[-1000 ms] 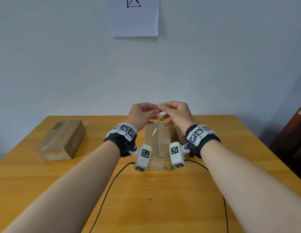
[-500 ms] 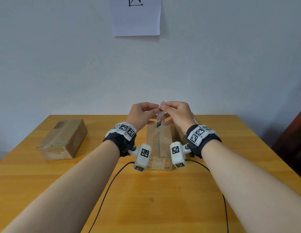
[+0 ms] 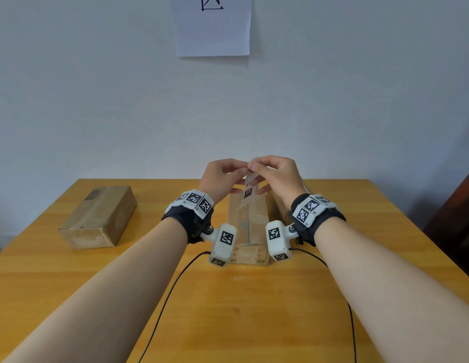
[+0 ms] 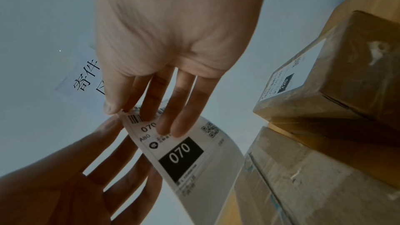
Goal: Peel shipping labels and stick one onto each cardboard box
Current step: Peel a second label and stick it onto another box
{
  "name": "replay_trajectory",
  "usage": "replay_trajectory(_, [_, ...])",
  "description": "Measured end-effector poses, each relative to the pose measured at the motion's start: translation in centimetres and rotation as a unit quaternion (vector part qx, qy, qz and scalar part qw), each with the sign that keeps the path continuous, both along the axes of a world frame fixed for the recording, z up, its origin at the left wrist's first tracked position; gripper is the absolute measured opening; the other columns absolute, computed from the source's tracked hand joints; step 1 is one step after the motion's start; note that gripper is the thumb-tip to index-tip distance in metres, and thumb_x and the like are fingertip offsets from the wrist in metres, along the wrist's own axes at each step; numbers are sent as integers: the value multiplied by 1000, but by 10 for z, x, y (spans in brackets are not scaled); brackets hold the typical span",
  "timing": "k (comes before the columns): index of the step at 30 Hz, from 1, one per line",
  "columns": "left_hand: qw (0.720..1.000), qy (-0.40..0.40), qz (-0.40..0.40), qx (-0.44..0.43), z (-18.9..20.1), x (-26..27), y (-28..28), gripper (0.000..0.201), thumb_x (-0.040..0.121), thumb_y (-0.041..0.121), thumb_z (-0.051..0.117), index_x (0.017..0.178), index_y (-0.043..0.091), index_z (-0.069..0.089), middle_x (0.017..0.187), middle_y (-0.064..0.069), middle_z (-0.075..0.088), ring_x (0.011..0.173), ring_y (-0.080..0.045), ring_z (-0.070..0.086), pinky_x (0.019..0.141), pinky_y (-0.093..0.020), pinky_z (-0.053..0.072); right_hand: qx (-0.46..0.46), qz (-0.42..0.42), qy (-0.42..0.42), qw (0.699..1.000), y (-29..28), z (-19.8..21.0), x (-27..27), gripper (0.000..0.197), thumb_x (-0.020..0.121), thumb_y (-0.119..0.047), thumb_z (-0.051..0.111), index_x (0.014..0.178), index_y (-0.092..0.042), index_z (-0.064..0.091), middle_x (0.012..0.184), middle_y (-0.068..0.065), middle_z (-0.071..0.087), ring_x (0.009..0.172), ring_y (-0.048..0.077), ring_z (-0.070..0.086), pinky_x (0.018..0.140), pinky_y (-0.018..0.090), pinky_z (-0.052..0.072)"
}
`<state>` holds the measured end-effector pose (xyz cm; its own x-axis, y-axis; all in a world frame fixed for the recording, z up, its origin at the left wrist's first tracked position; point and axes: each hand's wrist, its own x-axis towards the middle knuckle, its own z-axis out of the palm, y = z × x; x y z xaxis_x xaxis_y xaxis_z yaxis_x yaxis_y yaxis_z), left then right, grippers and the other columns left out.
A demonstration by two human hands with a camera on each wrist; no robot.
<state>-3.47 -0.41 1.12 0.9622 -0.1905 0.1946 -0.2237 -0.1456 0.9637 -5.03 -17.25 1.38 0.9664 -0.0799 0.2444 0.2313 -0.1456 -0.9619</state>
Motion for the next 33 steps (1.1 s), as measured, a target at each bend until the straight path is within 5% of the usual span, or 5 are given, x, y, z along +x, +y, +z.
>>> replay_trajectory(19, [999, 5, 42, -25, 0, 4, 1, 19, 99, 21, 65, 101, 5, 75, 96, -4, 79, 83, -15, 78, 78, -42, 65, -6, 11, 2, 1000, 4, -3, 7, 14, 94, -21, 75, 104, -12, 79, 98, 6, 78, 76, 22, 77, 54, 32, 61])
replay_trajectory(25, [999, 6, 37, -33, 1, 7, 3, 23, 100, 25, 66, 100, 2, 72, 96, -4, 79, 82, -19, 78, 73, -42, 65, -38, 15, -21, 999, 5, -4, 15, 9, 94, -17, 72, 99, -15, 80, 91, 7, 77, 77, 26, 76, 62, 45, 64])
replay_trajectory(33, [998, -48, 23, -31, 6, 15, 1, 21, 101, 24, 65, 96, 5, 73, 93, -3, 78, 82, -16, 78, 72, -39, 65, -37, 12, -78, 996, -2, 2, 21, 6, 93, -15, 74, 96, -12, 79, 90, 9, 76, 79, 24, 75, 60, 42, 64])
